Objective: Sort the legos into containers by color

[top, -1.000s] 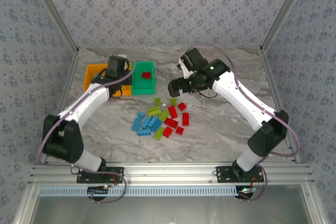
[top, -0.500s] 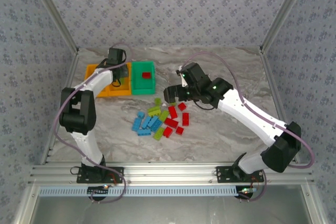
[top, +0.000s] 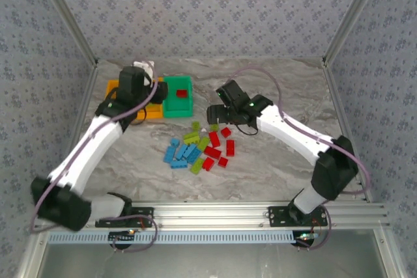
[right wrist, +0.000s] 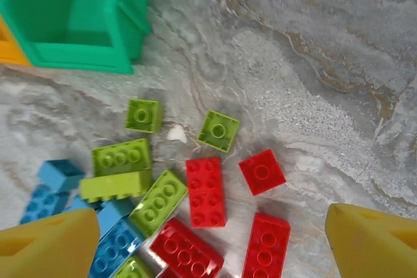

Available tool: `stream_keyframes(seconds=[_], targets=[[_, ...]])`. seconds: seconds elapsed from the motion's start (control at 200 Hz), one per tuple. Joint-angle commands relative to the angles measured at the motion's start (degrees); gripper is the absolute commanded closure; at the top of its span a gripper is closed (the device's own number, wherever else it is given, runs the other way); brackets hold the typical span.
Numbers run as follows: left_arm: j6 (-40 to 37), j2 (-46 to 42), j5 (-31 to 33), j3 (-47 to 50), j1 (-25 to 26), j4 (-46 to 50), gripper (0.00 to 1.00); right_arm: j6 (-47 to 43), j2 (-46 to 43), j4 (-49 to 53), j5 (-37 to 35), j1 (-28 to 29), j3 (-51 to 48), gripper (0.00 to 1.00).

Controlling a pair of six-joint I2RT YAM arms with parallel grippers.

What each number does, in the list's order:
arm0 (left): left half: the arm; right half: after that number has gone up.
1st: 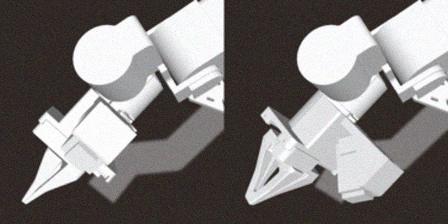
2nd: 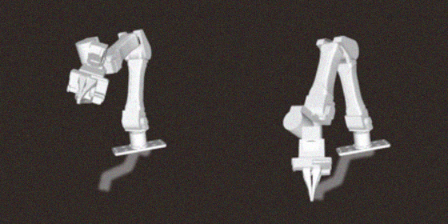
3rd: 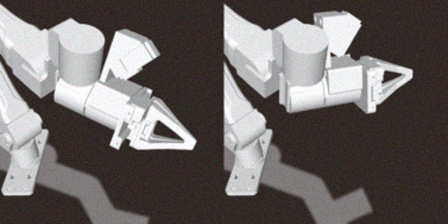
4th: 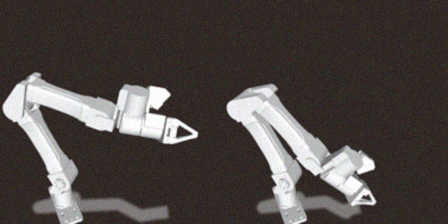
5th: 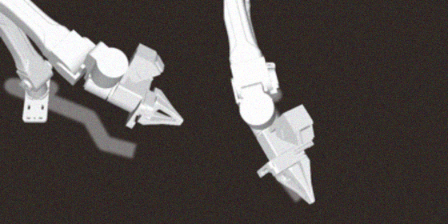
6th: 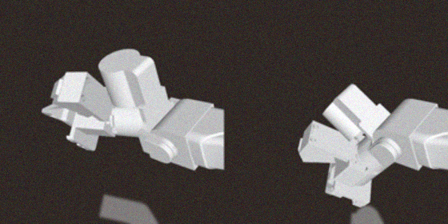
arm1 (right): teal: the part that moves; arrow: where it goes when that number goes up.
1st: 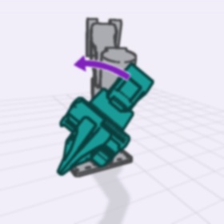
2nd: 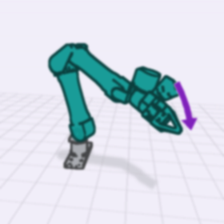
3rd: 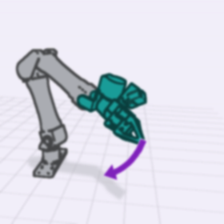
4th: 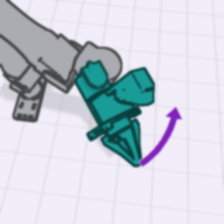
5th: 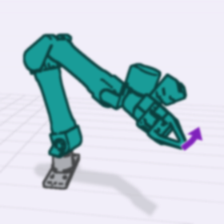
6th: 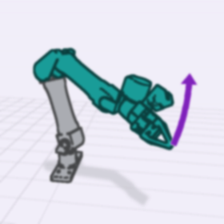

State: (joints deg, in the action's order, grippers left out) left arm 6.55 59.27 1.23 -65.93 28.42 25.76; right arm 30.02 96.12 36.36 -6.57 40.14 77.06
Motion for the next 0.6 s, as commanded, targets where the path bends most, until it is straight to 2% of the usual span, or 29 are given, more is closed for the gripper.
stream_keyframes(seconds=[0.0, 0.105, 0.19, 0.24, 0.345, 0.41, 0.5, 0.595], targets=[[-7.3, -6.1, -3.9, 2.3, 3.1, 8.9, 0.37, -2.4, 3.7, 0.3, 1.7, -0.9, 0.0, 0.15], [-10.8, -12.3, -8.0, 3.5, 3.6, 12.7, 0.33, -4.3, 6.3, 0.2, 2.4, -1.3, -0.7, 0.21], [-15.7, -16.4, -10.2, 6.2, 3.6, 15.6, 0.3, -5.3, 8.6, -0.1, 5.6, -2.1, -1.4, 0.29], [-18.8, -18.3, -13.6, 8.1, 3.6, 16.4, 0.28, -5.6, 9.6, -0.4, 7.1, -2.5, -1.9, 0.34], [-22.6, -20.8, -24.6, 12.0, 3.7, 15.8, 0.22, -5.9, 10.6, -1.6, 8.2, -3.5, -3.0, 0.35], [-21.6, -20.8, -28.3, 13.5, 3.6, 13.7, 0.18, -6.1, 11.4, -1.6, 8.2, -4.5, -3.1, 0.33], [-20.4, -18.7, -28.4, 13.9, 3.7, 13.5, 0.14, -7.1, 12.4, -1.3, 6.0, -4.8, -3.0, 0.29], [-21.0, -15.7, -25.4, 13.7, 3.7, 13.4, 0.13, -8.8, 14.0, -1.2, 5.5, -4.9, -2.8, 0.31]])
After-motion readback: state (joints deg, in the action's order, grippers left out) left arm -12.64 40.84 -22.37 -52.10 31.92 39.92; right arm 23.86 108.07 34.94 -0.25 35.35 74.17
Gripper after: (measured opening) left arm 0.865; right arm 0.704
